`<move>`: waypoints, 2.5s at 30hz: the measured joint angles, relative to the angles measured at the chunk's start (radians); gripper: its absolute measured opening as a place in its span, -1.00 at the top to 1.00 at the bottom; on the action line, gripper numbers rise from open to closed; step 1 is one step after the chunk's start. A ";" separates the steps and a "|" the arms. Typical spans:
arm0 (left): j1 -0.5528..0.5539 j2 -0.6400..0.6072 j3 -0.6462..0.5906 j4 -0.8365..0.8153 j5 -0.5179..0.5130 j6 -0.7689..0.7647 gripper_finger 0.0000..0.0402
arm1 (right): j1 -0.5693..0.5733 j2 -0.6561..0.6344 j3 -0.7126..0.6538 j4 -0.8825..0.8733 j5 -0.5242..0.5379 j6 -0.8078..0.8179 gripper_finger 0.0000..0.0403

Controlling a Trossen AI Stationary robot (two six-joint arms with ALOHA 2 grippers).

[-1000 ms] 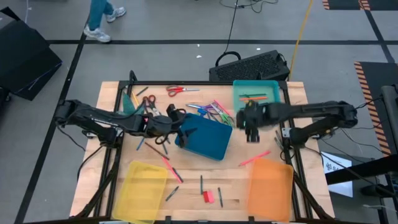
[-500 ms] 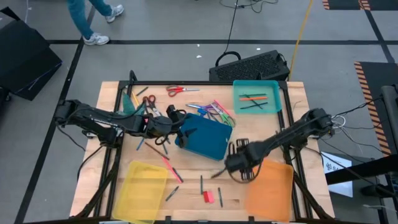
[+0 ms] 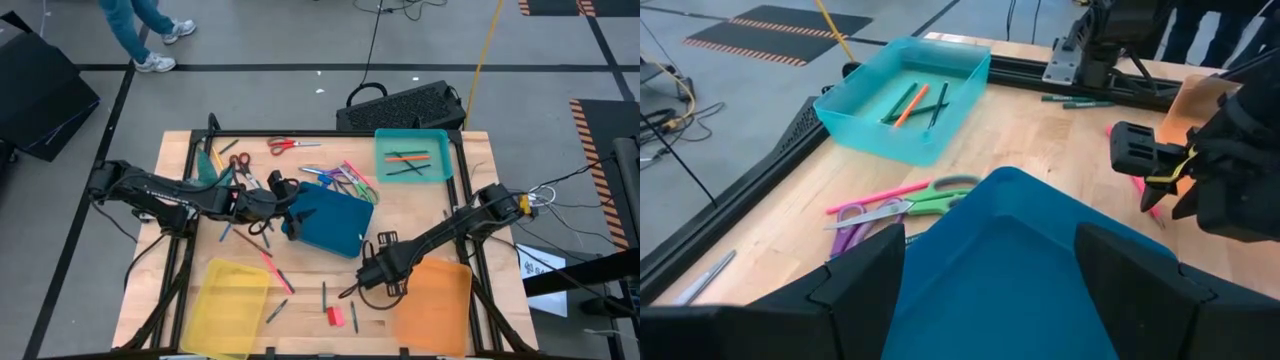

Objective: Sort crayons/erasers/pens/pencils in bins
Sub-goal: Put the pink pencil into the green bin

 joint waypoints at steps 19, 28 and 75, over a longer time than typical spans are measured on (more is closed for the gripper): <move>-0.001 0.000 0.001 -0.042 0.001 -0.025 -0.48 | -0.090 -0.035 -0.108 0.068 -0.039 -0.102 0.87; -0.001 0.000 0.001 -0.042 0.000 -0.025 -0.48 | -0.137 -0.131 -0.113 0.046 0.087 -0.114 0.93; 0.094 0.000 0.001 -0.079 -0.005 0.053 -0.48 | -1.206 -0.268 -0.085 0.414 0.100 -0.904 0.92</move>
